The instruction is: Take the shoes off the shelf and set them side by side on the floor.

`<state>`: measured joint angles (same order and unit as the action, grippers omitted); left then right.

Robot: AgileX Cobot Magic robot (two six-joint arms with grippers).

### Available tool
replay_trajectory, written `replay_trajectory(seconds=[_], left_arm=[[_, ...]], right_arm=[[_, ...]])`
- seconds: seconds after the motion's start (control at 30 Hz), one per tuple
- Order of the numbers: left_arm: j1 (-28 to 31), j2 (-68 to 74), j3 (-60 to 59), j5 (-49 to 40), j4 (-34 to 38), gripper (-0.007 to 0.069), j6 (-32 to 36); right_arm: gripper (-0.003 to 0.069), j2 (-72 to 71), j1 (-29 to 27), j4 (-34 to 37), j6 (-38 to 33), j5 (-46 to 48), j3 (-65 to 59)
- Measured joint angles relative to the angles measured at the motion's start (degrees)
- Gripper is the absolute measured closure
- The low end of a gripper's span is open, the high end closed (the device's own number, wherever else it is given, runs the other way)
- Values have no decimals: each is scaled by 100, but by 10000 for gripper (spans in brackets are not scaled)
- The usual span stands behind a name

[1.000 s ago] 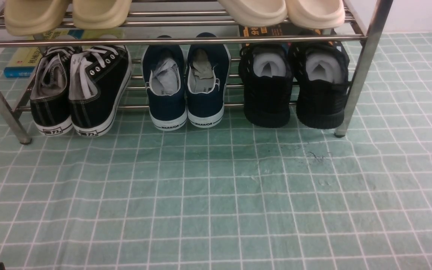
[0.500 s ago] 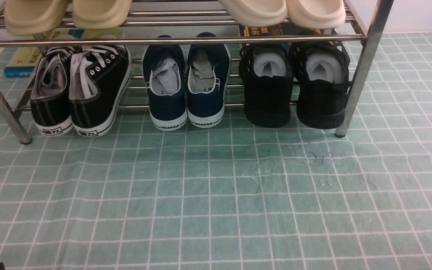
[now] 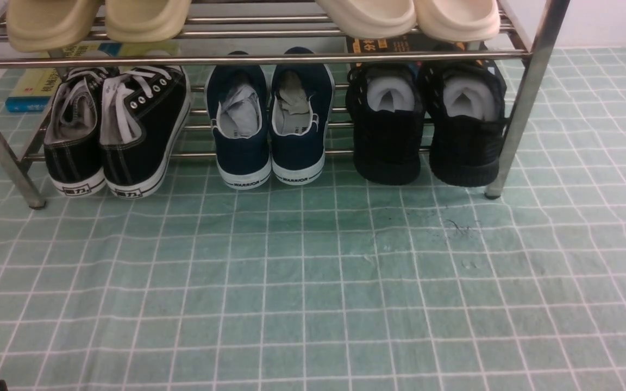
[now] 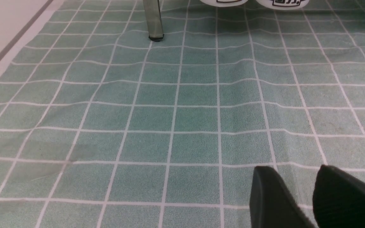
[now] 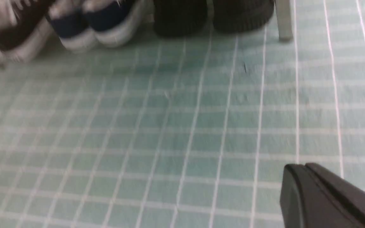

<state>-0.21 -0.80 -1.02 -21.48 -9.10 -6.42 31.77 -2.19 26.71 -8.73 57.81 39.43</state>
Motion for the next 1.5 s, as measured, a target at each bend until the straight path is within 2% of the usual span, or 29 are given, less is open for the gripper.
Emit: replay_trajectory(seconds=[0.07,0.1,0.13,0.23,0.33,0.43,0.53,0.63,0.77,0.8,0.87,0.97,1.03,1.07,1.1,1.13,1.2,1.33,1.5], left_arm=[[0,0,0,0,0,385,0],[0,0,0,0,-6,385,0],[0,0,0,0,-5,385,0],[0,0,0,0,-5,385,0],[0,0,0,0,-5,385,0],[0,0,0,0,-5,385,0],[0,0,0,0,-5,385,0],[0,0,0,0,-5,385,0],[0,0,0,0,-5,384,0],[0,0,0,0,-5,384,0],[0,0,0,0,-5,383,0],[0,0,0,0,-5,384,0],[0,0,0,0,-5,384,0],[0,0,0,0,-5,384,0],[0,0,0,0,-5,384,0],[0,0,0,0,-5,384,0],[0,0,0,0,-5,384,0],[0,0,0,0,-5,384,0],[0,0,0,0,-5,384,0]], right_arm=[[670,502,0,-48,-158,433,219],[669,1116,0,62,-550,880,451],[669,1245,0,92,-642,921,491],[665,2129,48,964,-1429,1221,691],[662,2934,379,1910,-2282,1220,878],[660,3598,897,2137,-2490,1215,1226],[659,4282,1671,1739,-2161,1208,1850],[656,4747,2185,1170,-1664,1093,2429],[611,5609,2971,-133,-395,616,3686],[607,5687,2997,-194,-279,578,3803],[537,6161,3268,-989,327,434,4521],[410,6773,3437,-1744,873,415,5412],[316,7136,3453,-2023,1042,414,5927],[307,7214,3453,-2049,1069,414,6040],[232,7521,3453,-2262,1124,414,6475],[224,7595,3453,-2279,1130,414,6581],[140,8001,3453,-2510,1144,414,7157],[81,8545,3453,-2742,995,268,7847],[80,8890,3453,-3069,823,-77,8037]])
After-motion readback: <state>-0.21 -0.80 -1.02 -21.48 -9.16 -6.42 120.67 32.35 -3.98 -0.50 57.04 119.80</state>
